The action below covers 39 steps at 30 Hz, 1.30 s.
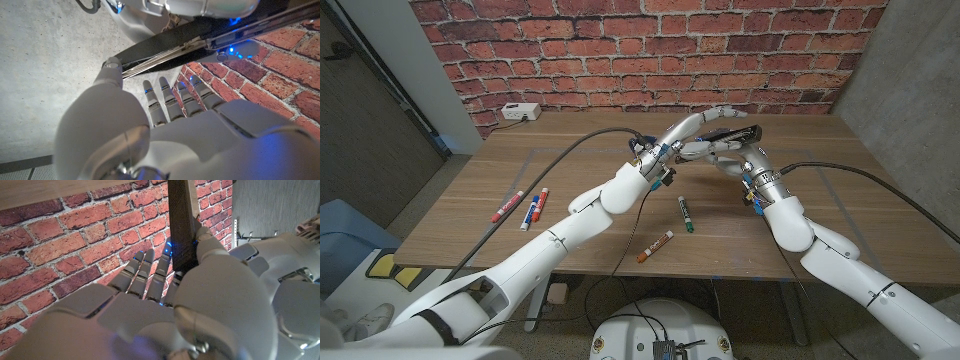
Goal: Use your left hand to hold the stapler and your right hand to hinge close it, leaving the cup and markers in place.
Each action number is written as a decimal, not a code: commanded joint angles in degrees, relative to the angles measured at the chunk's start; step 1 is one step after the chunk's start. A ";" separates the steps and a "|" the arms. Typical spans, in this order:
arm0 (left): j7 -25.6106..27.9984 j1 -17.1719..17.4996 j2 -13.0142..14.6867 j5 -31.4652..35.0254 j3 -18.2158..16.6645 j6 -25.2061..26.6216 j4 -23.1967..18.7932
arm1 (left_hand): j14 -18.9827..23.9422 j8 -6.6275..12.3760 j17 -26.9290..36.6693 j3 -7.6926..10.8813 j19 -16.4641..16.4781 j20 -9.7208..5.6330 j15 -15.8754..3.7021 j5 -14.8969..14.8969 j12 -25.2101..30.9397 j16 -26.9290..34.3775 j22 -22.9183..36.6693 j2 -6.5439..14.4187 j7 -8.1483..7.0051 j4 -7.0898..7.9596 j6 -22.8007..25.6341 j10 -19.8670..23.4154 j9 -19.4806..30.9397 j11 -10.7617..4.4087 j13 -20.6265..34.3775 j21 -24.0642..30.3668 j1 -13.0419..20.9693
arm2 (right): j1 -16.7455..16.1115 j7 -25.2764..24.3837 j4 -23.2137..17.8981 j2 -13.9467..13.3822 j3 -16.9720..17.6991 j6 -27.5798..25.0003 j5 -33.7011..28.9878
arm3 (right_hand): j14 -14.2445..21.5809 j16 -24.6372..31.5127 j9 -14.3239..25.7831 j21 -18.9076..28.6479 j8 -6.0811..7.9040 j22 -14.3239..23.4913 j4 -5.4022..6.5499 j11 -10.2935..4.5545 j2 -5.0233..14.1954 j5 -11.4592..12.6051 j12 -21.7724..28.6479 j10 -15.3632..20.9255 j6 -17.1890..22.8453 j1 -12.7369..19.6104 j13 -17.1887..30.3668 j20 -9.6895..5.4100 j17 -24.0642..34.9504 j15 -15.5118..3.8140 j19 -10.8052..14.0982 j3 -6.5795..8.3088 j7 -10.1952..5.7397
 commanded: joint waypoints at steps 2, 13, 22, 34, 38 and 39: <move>-0.46 -1.14 -0.87 0.29 0.60 -0.98 1.18 | 0.65 -0.28 0.08 0.33 0.36 0.06 -6.48 -0.18 -0.22 0.00 0.14 -0.14 -0.34 -0.06 0.48 0.61 -0.01 -0.03 0.12 -0.47 1.09 | 0.62 0.20 0.64 0.16 -0.40 0.13 0.06 | 0.60 -0.36 0.25 0.20 -0.19 0.16 1.19 -6.80 5.76 0.33 5.01 6.84 0.63 5.40 0.27 -0.82 0.23 -11.02 0.23 1.07 0.09; -0.71 -1.62 -1.23 0.52 0.88 -1.01 1.74 | 1.61 -1.09 0.15 0.79 0.62 0.23 -6.65 -0.42 -0.21 0.25 0.17 0.86 -0.52 -0.02 0.60 1.54 0.05 -0.38 0.27 -1.49 2.55 | 0.60 -0.30 0.45 0.04 -0.73 -0.35 -1.12 | 0.64 -0.56 0.32 0.21 -0.24 0.16 1.17 -6.84 5.80 0.35 5.14 6.75 0.68 5.48 0.18 -0.81 0.46 -11.03 0.22 1.05 0.18; -1.10 -1.66 -0.79 1.22 0.99 -0.59 1.17 | 2.19 -0.60 0.16 0.71 0.92 0.18 -6.67 -0.65 -0.02 0.33 0.19 1.07 0.15 0.09 3.37 2.48 0.15 -1.06 0.59 -2.29 3.11 | 0.88 -0.32 0.46 0.09 -1.01 -0.34 -1.31 | 0.66 -0.78 0.40 0.20 -0.31 0.17 1.23 -6.82 5.81 0.35 5.32 6.56 0.65 5.48 0.22 -0.94 0.74 -11.01 0.13 0.98 0.10; -0.93 -1.49 -0.62 1.36 1.05 -0.61 1.05 | 2.79 -1.35 0.17 0.75 1.07 0.40 -7.06 -0.71 0.17 0.42 0.19 1.16 0.12 -0.04 2.78 3.38 0.23 -1.47 0.91 -3.03 3.97 | 1.13 -0.24 0.38 0.18 -1.33 -0.58 -1.51 | 0.68 -1.05 0.49 0.23 -0.36 0.17 1.25 -6.89 5.82 0.36 5.53 6.48 0.65 5.53 0.22 -0.90 1.00 -11.03 0.14 0.95 0.11; -0.87 -1.47 -0.66 1.16 0.99 -0.61 1.28 | 3.22 -1.36 0.19 0.64 1.21 0.39 -7.20 -0.76 0.36 0.54 0.20 1.13 0.31 0.05 3.16 3.99 0.26 -1.65 1.05 -3.26 4.02 | 1.14 -0.26 0.35 0.18 -1.38 -0.74 -1.56 | 0.71 -1.16 0.52 0.24 -0.36 0.16 1.25 -6.88 5.80 0.36 5.49 6.58 0.68 5.54 -0.05 -0.87 1.08 -11.02 0.14 0.93 0.10; -0.66 -1.43 -0.71 1.27 0.96 -0.67 1.37 | 3.39 -1.45 0.20 0.59 1.25 0.37 -7.32 -0.78 0.46 0.59 0.20 1.13 0.33 0.09 3.11 4.29 0.27 -1.92 1.11 -3.37 4.04 | 1.16 -0.27 0.36 0.20 -1.42 -0.78 -1.61 | 0.74 -1.18 0.53 0.19 -0.41 0.16 1.26 -6.90 5.81 0.36 5.49 6.45 0.58 5.54 -0.01 -1.05 1.12 -11.03 0.01 0.93 0.03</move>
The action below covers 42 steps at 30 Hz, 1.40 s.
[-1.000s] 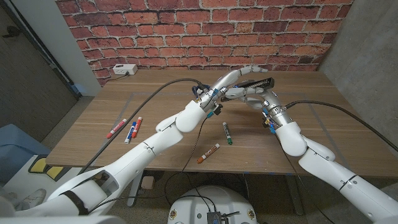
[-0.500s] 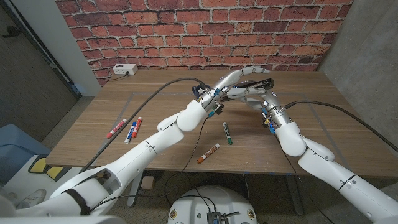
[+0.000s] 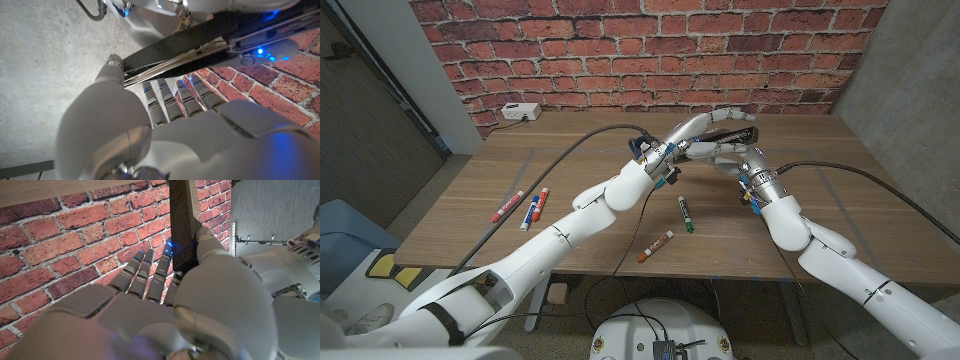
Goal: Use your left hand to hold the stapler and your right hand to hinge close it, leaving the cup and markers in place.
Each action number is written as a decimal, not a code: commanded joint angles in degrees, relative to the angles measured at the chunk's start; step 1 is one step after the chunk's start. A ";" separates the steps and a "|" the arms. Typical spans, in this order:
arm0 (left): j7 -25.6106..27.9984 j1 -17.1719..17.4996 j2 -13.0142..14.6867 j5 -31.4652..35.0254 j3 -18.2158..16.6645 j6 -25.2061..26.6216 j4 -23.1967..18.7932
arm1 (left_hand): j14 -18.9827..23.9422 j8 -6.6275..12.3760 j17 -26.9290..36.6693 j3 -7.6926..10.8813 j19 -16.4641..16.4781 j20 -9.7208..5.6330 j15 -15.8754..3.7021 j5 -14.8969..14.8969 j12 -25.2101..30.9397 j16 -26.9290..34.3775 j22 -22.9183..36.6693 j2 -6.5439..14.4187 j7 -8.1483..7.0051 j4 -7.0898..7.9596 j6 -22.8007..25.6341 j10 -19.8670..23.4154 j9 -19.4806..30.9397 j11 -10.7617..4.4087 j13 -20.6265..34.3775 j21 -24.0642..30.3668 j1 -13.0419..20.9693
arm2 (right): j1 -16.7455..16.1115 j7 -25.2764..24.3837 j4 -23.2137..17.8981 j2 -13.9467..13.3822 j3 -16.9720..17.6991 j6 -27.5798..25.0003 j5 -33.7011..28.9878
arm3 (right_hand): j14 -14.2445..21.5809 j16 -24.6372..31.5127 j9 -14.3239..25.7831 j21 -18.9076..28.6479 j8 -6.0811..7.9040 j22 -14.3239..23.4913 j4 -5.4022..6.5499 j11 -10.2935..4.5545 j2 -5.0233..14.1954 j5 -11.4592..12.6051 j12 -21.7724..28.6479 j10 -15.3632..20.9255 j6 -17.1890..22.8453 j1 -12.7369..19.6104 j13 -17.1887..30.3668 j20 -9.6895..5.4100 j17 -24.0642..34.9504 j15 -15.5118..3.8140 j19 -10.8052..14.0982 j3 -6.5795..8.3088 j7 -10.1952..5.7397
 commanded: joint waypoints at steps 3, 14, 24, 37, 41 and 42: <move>0.35 0.11 0.03 -0.01 -0.04 0.00 0.33 | 1.07 -1.74 0.25 -0.05 0.96 -0.11 -7.47 -0.19 0.47 0.45 0.09 0.06 0.00 0.23 -2.55 1.28 0.15 -0.52 0.52 -0.83 0.78 | 0.26 -0.22 -0.10 0.12 -0.37 -0.45 -0.56 | 0.71 -0.42 0.29 0.27 0.05 0.16 1.25 -6.70 5.74 0.33 5.62 6.75 0.70 5.60 -0.02 -0.81 0.40 -10.99 0.18 0.91 0.06; 1.41 0.64 0.30 1.18 -0.28 1.48 -0.63 | 4.93 1.43 0.47 0.35 3.23 -0.72 -8.86 -0.17 4.28 1.39 0.13 2.80 0.58 -0.04 9.22 15.43 0.32 -1.80 2.55 -3.69 3.88 | 0.47 -0.54 -0.16 0.23 -0.75 -0.62 -1.15 | 0.77 -0.70 0.37 0.22 -0.03 0.17 1.29 -6.86 5.75 0.33 5.62 6.36 0.58 5.60 -0.16 -1.07 0.66 -10.98 -0.01 0.85 -0.03; 3.09 1.32 0.20 1.72 -0.53 1.64 -0.94 | 6.99 2.23 0.73 0.69 3.92 -0.89 -9.29 -0.05 5.05 2.07 0.14 4.28 0.49 0.01 13.73 19.71 0.23 -1.90 3.23 -4.52 5.34 | 0.52 -0.58 -0.44 0.10 -0.87 -0.84 -1.51 | 0.81 -0.89 0.43 0.23 -0.04 0.17 1.37 -6.98 5.79 0.33 5.84 6.37 0.57 5.56 -0.04 -1.07 0.86 -10.99 -0.03 0.81 -0.05; 4.84 2.35 -0.80 0.00 -0.92 1.28 -0.53 | 12.11 3.55 0.82 5.07 4.83 -0.25 -9.64 -0.01 5.59 2.51 0.15 9.31 1.78 1.13 19.95 25.43 0.49 -1.91 4.61 -5.41 7.14 | 0.44 -0.51 -0.15 0.09 -0.88 -0.50 -0.91 | 0.94 -1.12 0.50 0.30 0.00 0.17 1.38 -6.82 5.77 0.34 5.88 6.59 0.67 5.59 -0.41 -0.90 1.06 -10.99 0.09 0.80 0.01; 4.66 2.54 -1.02 -0.75 -0.97 1.58 -0.62 | 12.44 3.22 0.92 6.12 4.99 -0.06 -9.46 0.06 5.38 2.39 0.16 9.84 1.67 1.87 19.43 25.53 0.60 -1.88 4.91 -5.44 6.93 | 0.33 -0.63 0.04 0.03 -0.86 -0.33 -0.91 | 1.01 -1.21 0.52 0.27 -0.03 0.17 1.39 -6.80 5.78 0.34 6.02 6.45 0.60 5.60 -0.20 -1.03 1.12 -10.99 0.00 0.80 -0.04; 4.68 2.57 -1.08 -0.85 -0.97 1.58 -0.62 | 12.51 3.17 0.95 6.34 4.99 -0.08 -9.53 0.10 5.36 2.38 0.16 9.95 1.60 2.00 19.33 25.57 0.62 -1.88 4.96 -5.46 6.94 | 0.30 -0.68 0.15 0.09 -0.84 -0.25 -0.76 | 1.01 -1.23 0.53 0.25 -0.06 0.17 1.39 -6.90 5.78 0.35 6.03 6.37 0.52 5.61 -0.14 -1.11 1.14 -11.00 -0.04 0.80 -0.07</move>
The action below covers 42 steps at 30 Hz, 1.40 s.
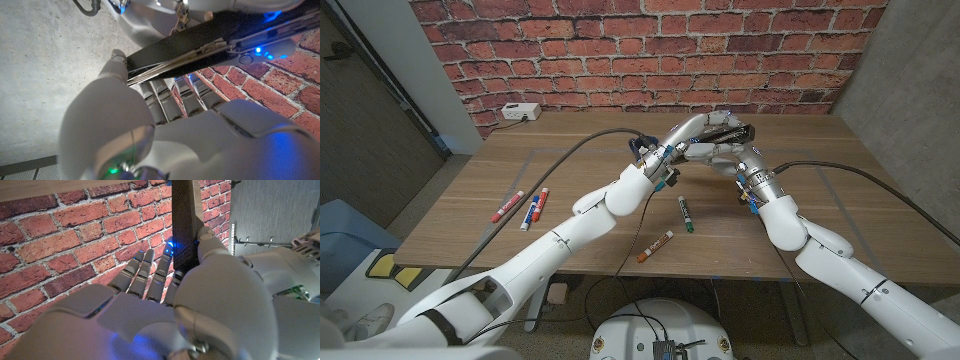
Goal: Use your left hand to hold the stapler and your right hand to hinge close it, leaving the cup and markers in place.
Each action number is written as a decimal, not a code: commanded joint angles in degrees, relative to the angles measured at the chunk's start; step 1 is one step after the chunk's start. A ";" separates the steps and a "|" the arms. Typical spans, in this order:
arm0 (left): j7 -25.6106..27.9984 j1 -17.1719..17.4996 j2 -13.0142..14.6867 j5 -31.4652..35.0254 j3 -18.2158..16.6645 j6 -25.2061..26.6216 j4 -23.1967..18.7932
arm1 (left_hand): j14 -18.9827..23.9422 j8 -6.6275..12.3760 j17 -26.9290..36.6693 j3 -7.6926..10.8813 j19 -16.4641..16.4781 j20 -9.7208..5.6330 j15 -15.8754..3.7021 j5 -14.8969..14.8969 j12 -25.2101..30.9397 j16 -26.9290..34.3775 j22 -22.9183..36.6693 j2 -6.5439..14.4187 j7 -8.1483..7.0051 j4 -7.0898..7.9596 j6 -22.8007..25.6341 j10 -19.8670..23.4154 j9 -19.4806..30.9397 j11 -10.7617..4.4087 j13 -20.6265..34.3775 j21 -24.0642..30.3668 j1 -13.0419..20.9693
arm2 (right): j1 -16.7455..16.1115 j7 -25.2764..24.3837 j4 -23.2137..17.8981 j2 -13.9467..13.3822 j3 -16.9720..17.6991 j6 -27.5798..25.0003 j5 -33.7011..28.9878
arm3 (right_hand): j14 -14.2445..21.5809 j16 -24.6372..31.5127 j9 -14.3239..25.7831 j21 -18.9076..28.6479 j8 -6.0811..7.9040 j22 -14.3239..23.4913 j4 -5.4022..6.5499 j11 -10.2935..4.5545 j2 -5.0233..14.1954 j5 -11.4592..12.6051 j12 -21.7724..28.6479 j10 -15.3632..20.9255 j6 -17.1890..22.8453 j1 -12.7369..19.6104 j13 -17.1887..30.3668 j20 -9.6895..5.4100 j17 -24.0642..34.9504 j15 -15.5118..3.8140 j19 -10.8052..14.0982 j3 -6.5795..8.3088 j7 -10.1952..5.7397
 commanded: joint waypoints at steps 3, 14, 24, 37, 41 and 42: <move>0.77 0.80 -0.92 -2.04 -0.29 0.20 0.14 | 0.64 0.02 0.30 3.45 0.21 0.23 -9.33 0.54 -0.12 -0.20 0.17 6.40 -0.37 2.57 0.13 1.10 0.38 -0.32 0.36 -0.21 3.29 | -0.22 -0.03 1.11 0.21 0.13 1.18 1.79 | 0.55 -0.20 0.28 0.28 -0.05 0.17 1.09 -6.44 6.08 0.36 3.81 6.70 0.55 5.35 0.40 -1.01 0.42 -10.73 0.01 1.01 -0.03; 0.72 1.53 -1.27 -2.85 -0.32 1.38 -0.93 | 0.80 -0.13 0.35 4.63 0.32 0.11 -9.40 0.73 -0.48 -0.40 0.17 6.36 -0.82 3.07 -0.04 0.89 0.51 -0.32 0.66 -0.27 3.33 | -0.41 -0.39 3.24 1.13 0.63 3.53 4.53 | 0.76 -0.42 0.36 0.32 -0.01 0.17 1.07 -6.27 6.07 0.38 3.84 6.67 0.64 5.45 0.14 -0.96 0.71 -10.74 0.03 1.01 0.11; 1.31 1.98 -1.42 -2.38 -0.19 1.56 -1.70 | 0.62 -0.84 0.58 6.87 0.43 0.29 -9.41 0.97 -1.27 -0.76 0.20 6.65 -0.65 4.81 -1.74 -0.19 0.88 -0.24 1.39 -0.33 2.86 | -1.61 -0.79 3.82 1.53 2.03 5.03 7.08 | 0.88 -0.66 0.40 0.37 -0.01 0.17 1.09 -6.29 6.10 0.38 3.95 6.79 0.69 5.49 -0.01 -0.92 0.79 -10.73 0.13 1.00 0.19; 2.54 3.49 -0.81 -1.32 -0.85 3.13 -3.94 | 0.33 -0.73 0.52 7.68 0.45 0.35 -9.31 0.88 -1.38 -1.07 0.21 6.27 -0.40 5.15 -1.47 -0.13 1.01 -0.29 1.77 -0.36 2.71 | -3.23 -0.71 4.24 2.25 3.68 6.77 10.00 | 1.29 -0.68 0.44 0.40 0.00 0.17 1.04 -6.32 6.08 0.38 4.05 6.77 0.79 5.63 -0.11 -0.86 1.08 -10.75 0.19 1.04 0.23; 2.94 3.91 -0.50 -1.02 -1.13 3.76 -4.60 | 0.26 -0.68 0.50 7.96 0.46 0.32 -9.31 0.84 -1.40 -1.16 0.21 6.20 -0.26 5.24 -1.32 -0.08 1.04 -0.28 1.91 -0.38 2.66 | -3.72 -0.54 4.17 2.31 4.27 7.28 10.78 | 1.36 -0.72 0.45 0.48 -0.02 0.17 1.02 -6.27 6.08 0.38 4.08 6.96 0.77 5.68 -0.28 -0.79 1.15 -10.75 0.39 1.05 0.22; 3.12 3.95 -0.48 -0.87 -1.18 3.85 -4.69 | 0.22 -0.66 0.48 8.06 0.48 0.33 -9.36 0.82 -1.42 -1.20 0.21 6.16 -0.23 5.22 -1.29 -0.07 1.06 -0.28 1.96 -0.37 2.69 | -3.86 -0.52 4.10 2.32 4.45 7.35 10.97 | 1.43 -0.72 0.46 0.57 -0.02 0.17 1.01 -6.27 6.07 0.38 4.10 6.89 0.78 5.69 -0.25 -0.37 1.21 -10.74 0.61 1.05 0.21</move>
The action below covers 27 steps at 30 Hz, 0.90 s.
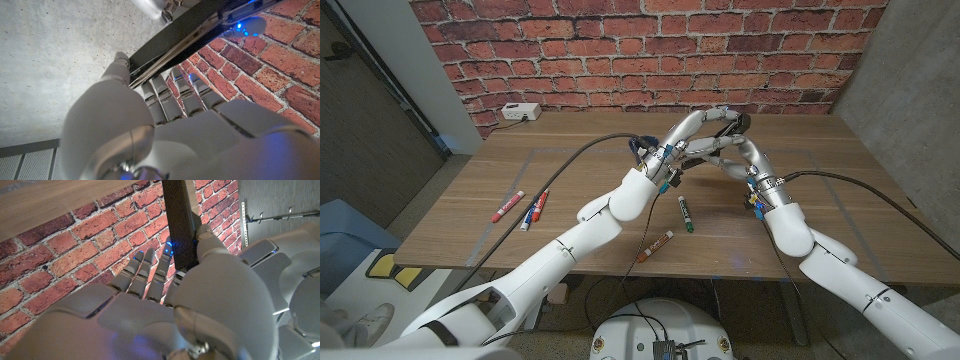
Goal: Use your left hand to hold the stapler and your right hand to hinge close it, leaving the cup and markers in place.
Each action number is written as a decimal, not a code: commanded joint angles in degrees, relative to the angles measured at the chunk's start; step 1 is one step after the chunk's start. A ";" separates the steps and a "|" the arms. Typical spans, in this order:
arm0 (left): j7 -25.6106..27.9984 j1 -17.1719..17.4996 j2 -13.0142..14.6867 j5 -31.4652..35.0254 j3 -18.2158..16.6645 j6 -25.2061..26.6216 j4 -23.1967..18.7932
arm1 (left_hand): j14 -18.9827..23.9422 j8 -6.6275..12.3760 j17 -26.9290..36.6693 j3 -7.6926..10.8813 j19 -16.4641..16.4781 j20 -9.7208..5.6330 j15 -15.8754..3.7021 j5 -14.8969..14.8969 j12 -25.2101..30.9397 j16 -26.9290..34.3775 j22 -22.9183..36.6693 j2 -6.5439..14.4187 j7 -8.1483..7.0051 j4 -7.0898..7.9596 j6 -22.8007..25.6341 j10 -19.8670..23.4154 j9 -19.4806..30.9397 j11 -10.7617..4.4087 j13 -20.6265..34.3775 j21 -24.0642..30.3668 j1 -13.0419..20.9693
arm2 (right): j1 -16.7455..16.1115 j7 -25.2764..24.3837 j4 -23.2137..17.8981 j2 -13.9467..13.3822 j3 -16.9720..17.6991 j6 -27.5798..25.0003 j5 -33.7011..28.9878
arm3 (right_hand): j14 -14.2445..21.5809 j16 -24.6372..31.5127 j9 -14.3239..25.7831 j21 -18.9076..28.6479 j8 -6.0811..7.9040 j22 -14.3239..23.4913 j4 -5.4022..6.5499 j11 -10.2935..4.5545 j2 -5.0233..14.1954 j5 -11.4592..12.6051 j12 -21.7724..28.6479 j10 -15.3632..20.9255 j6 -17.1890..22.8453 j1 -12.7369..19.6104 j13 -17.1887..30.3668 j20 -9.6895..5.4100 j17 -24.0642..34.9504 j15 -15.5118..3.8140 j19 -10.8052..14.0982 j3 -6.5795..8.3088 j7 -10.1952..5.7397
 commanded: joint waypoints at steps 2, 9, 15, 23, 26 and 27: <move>1.27 1.36 0.73 1.05 -0.80 1.57 -2.09 | 0.09 0.60 0.09 6.77 0.40 0.33 -9.36 0.15 0.40 -0.14 0.21 4.43 0.13 5.87 0.76 0.41 0.27 -0.50 1.58 0.11 4.43 | -1.74 0.05 -0.01 0.44 2.02 1.80 2.84 | 0.56 -0.36 0.20 0.58 0.40 0.17 1.00 -6.26 5.98 0.37 1.11 6.88 0.26 5.81 0.24 0.23 0.23 -11.04 0.89 1.03 -0.27; 2.66 1.41 0.40 1.54 -1.03 1.50 -1.89 | 0.38 0.71 0.18 7.02 0.52 0.52 -9.48 0.02 0.38 0.02 0.22 4.24 0.36 5.66 1.04 0.55 0.31 -0.48 1.79 0.13 4.61 | -2.93 -0.16 -1.31 0.18 3.23 2.09 2.53 | 0.74 -0.41 0.23 0.52 0.39 0.18 1.02 -6.24 5.98 0.36 1.25 6.88 0.27 5.82 0.31 0.11 0.36 -11.03 0.74 0.98 -0.23; 3.83 1.47 0.46 2.02 -1.62 1.58 -2.27 | 0.58 0.77 0.22 7.20 0.64 0.36 -9.45 -0.10 0.36 0.10 0.22 4.12 0.61 5.51 1.19 0.64 0.34 -0.42 1.98 0.16 4.71 | -3.67 -0.11 -1.87 0.19 3.97 2.35 2.32 | 0.83 -0.49 0.24 0.51 0.37 0.18 1.06 -6.19 5.98 0.35 1.25 6.96 0.25 5.79 0.15 0.08 0.37 -11.01 0.73 0.94 -0.22; 4.60 2.24 1.02 2.53 -2.17 2.52 -3.64 | 0.61 0.79 0.24 7.23 0.66 0.40 -9.39 -0.23 0.33 0.14 0.22 3.97 0.67 5.43 1.24 0.68 0.37 -0.38 2.14 0.15 4.69 | -4.29 0.09 -2.03 0.50 4.73 2.82 2.63 | 0.87 -0.66 0.26 0.49 0.34 0.19 1.08 -6.31 5.98 0.34 1.30 6.85 0.20 5.79 0.14 -0.04 0.40 -11.03 0.67 0.89 -0.32; 4.79 2.74 1.33 2.50 -2.38 2.78 -4.20 | 0.65 0.80 0.27 7.28 0.66 0.43 -9.38 -0.30 0.31 0.16 0.23 3.98 0.69 5.41 1.29 0.73 0.39 -0.38 2.25 0.14 4.68 | -4.41 0.10 -1.76 0.99 4.86 3.11 3.22 | 0.93 -0.68 0.27 0.51 0.37 0.19 1.08 -6.19 5.99 0.35 1.31 6.84 0.28 5.79 0.10 0.01 0.46 -11.03 0.72 0.87 -0.23; 4.78 2.85 1.41 2.43 -2.42 2.85 -4.32 | 0.65 0.80 0.27 7.29 0.66 0.45 -9.37 -0.32 0.31 0.16 0.23 3.96 0.67 5.40 1.30 0.74 0.40 -0.38 2.28 0.14 4.67 | -4.45 0.05 -1.72 1.09 4.91 3.18 3.20 | 0.94 -0.70 0.27 0.50 0.36 0.19 1.09 -6.25 5.98 0.35 1.34 6.79 0.25 5.79 0.16 -0.04 0.47 -11.02 0.70 0.86 -0.25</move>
